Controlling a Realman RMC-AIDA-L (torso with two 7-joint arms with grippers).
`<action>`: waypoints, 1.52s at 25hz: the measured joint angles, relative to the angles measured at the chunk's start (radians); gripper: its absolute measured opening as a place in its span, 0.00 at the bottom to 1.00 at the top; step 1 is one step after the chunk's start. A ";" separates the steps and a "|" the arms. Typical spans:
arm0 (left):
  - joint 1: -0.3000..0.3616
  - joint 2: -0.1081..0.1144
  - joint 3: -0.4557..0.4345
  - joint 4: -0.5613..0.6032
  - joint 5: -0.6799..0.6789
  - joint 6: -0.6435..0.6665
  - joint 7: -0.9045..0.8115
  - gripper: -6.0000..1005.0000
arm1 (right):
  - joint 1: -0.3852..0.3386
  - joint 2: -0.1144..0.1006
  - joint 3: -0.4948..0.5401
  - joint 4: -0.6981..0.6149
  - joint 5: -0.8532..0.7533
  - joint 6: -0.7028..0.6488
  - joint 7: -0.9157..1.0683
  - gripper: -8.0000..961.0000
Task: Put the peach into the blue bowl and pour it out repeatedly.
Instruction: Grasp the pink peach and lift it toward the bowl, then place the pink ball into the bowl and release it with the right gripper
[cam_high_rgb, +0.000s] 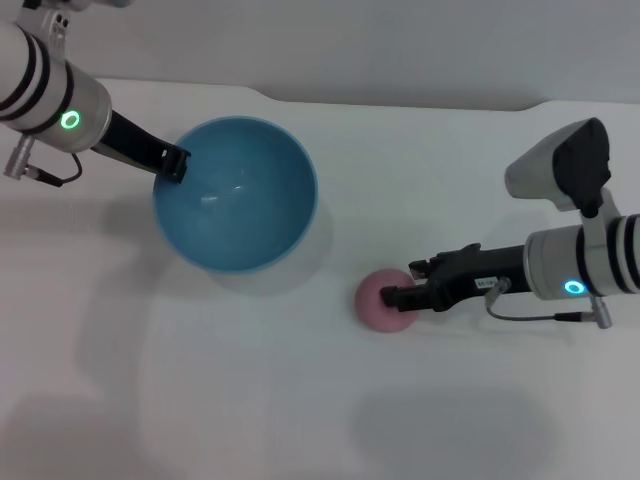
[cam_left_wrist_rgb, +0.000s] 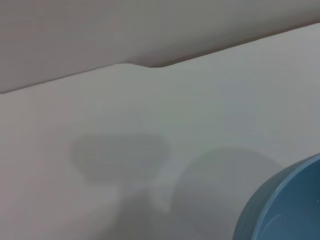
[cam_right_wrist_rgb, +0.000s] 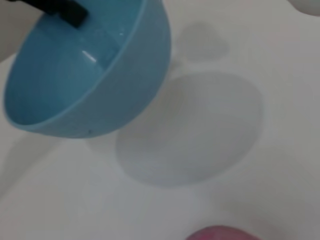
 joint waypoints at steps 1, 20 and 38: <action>-0.001 0.000 0.001 -0.001 0.000 -0.001 0.000 0.01 | 0.000 0.001 -0.020 0.004 0.023 0.010 -0.001 0.71; -0.027 -0.002 0.077 -0.011 -0.001 -0.011 -0.006 0.01 | -0.101 -0.013 -0.085 -0.090 0.089 0.000 -0.006 0.42; -0.095 -0.012 0.285 -0.145 -0.129 -0.109 -0.061 0.01 | -0.355 -0.024 0.509 -0.391 0.096 -0.424 -0.191 0.11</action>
